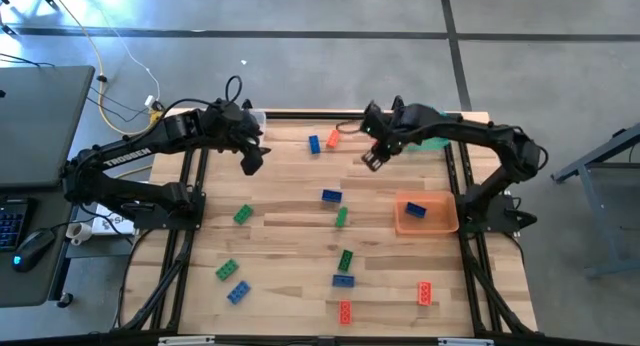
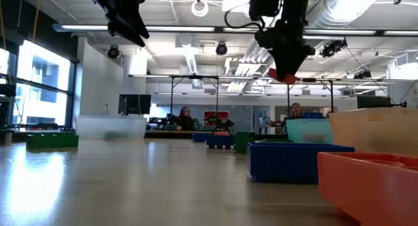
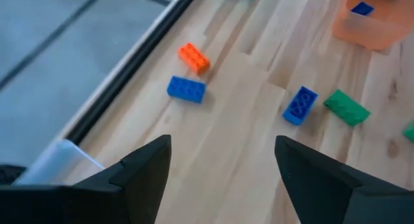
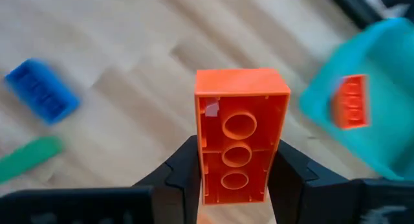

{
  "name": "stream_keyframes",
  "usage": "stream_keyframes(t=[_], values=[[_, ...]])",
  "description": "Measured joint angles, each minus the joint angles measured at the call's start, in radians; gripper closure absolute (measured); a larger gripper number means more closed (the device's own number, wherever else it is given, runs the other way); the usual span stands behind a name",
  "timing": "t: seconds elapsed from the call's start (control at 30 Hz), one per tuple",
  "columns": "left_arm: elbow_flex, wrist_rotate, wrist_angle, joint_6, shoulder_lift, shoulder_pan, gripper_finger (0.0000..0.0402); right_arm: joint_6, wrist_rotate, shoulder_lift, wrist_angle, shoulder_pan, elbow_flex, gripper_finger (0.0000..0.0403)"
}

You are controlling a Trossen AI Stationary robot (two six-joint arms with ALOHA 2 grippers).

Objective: Sort & place blocks by color
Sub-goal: Put the orange game piece into the blue bin

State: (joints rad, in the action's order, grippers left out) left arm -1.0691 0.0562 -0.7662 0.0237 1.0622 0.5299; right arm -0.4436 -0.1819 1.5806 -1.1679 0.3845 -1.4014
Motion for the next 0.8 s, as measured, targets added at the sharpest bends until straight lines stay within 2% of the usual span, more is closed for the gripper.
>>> stream_keyframes(t=[0.17, 0.4, 0.63, 0.8], values=[[0.0, -0.019, 0.106, -0.067, 0.016, 0.0, 0.0124, 0.0, -0.033, 0.0, -0.015, 0.121, 0.0, 0.0293], [0.0, -0.034, 0.236, -0.073, 0.073, 0.0, 0.0124, 0.0, -0.107, 0.001, -0.043, 0.267, 0.0, 0.0293], [0.0, -0.089, 0.314, -0.117, 0.17, 0.0, 0.0124, -0.001, -0.163, 0.001, -0.04, 0.372, 0.0, 0.0293], [0.0, -0.144, 0.348, -0.116, 0.249, 0.0, 0.0124, 0.025, -0.174, 0.002, -0.002, 0.432, 0.049, 0.0293]])
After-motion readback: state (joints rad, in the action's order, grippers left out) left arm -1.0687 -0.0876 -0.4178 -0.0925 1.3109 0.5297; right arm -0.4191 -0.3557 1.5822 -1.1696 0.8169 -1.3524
